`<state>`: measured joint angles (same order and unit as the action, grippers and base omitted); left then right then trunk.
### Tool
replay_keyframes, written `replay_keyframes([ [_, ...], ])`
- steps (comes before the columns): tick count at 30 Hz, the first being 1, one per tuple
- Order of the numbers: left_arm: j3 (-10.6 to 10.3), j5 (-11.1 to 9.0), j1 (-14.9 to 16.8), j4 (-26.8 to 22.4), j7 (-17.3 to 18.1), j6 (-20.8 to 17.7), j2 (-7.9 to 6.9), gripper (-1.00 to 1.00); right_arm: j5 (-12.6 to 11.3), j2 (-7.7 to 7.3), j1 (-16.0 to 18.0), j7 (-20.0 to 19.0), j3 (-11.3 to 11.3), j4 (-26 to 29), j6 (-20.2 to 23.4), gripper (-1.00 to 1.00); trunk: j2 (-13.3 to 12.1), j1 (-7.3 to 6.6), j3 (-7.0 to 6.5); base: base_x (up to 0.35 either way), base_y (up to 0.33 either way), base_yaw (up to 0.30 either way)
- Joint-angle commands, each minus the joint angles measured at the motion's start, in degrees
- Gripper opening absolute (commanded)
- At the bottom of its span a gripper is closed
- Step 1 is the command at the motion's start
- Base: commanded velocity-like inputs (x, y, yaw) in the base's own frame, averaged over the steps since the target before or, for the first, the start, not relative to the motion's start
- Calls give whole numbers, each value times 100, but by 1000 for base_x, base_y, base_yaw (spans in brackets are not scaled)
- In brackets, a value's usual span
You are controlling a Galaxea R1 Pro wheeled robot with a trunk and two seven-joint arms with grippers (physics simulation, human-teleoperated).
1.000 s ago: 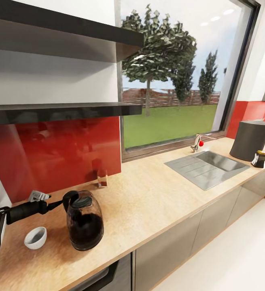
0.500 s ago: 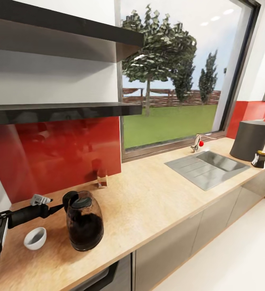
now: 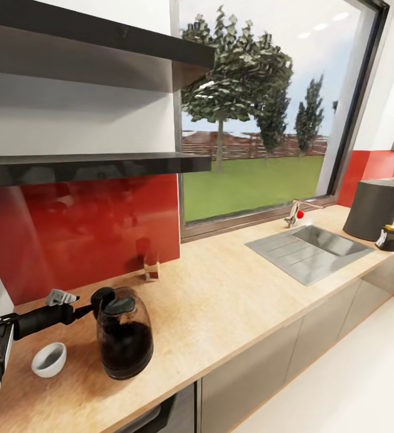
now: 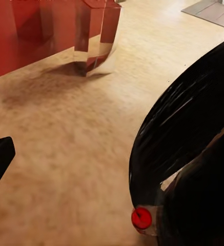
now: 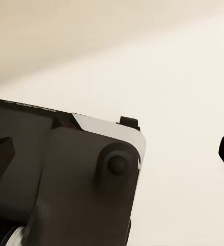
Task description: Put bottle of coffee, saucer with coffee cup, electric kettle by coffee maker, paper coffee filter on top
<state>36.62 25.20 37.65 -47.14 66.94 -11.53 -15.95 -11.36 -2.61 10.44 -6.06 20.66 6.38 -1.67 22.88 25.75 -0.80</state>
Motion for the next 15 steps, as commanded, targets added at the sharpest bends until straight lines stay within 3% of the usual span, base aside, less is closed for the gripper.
replay_keyframes([
  [1,21,28,5,-6,39,-60,5,100,-60,-3,2,-18,43,-5,-18,100,4,4,2,65,0,0],
  [15,21,28,5,1,39,-60,13,100,-60,-3,2,-18,43,-5,-18,100,4,4,2,37,-15,0],
])
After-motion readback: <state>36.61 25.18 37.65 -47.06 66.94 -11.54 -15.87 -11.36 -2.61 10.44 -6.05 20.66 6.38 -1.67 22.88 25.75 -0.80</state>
